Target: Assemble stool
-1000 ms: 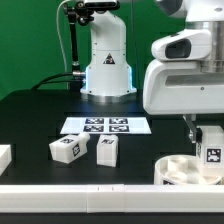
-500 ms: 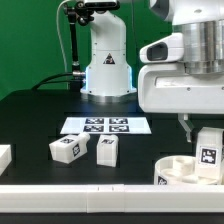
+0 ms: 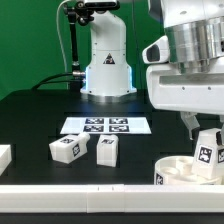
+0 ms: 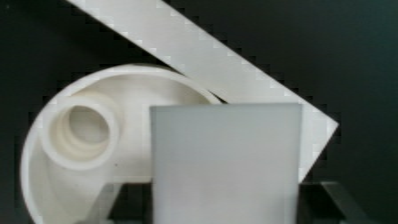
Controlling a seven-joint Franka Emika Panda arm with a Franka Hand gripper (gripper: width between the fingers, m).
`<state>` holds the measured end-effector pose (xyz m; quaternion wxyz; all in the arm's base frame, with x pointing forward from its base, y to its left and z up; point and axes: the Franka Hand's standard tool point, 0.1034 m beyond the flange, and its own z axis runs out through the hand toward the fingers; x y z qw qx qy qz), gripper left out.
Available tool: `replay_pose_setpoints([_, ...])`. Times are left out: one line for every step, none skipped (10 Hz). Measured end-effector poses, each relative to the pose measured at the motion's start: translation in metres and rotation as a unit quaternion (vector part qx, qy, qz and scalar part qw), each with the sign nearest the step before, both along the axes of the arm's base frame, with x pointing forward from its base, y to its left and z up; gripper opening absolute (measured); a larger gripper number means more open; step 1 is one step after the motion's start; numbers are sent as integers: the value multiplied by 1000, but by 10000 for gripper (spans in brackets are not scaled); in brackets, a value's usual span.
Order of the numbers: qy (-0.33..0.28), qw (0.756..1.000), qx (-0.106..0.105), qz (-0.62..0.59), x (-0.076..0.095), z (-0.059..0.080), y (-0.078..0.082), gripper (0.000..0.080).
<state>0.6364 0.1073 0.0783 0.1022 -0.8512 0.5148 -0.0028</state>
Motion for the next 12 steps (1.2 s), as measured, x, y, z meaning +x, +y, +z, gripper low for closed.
replay_pose_setpoints([4, 1000, 4, -24, 0, 0, 0, 340])
replay_pose_setpoints([7, 999, 7, -41, 0, 0, 1, 340])
replay_pose_setpoints([12, 998, 12, -68, 0, 0, 1, 340])
replay_pose_setpoints([17, 995, 17, -96, 0, 0, 2, 340])
replay_pose_setpoints([22, 992, 22, -121, -1, -1, 3, 340])
replay_pose_setpoints([27, 987, 31, -155, -1, -1, 3, 340])
replay_pose_setpoints([31, 977, 49, -206, 1, -1, 1, 340])
replay_pose_setpoints([28, 964, 65, -255, 2, -1, -2, 340])
replay_pose_setpoints([24, 954, 79, -288, 3, -1, -4, 340])
replay_pose_setpoints([28, 933, 94, -346, 4, -1, -3, 340])
replay_pose_setpoints([29, 911, 108, -396, 3, -1, -3, 340])
replay_pose_setpoints([42, 885, 121, -448, 1, -2, 2, 340])
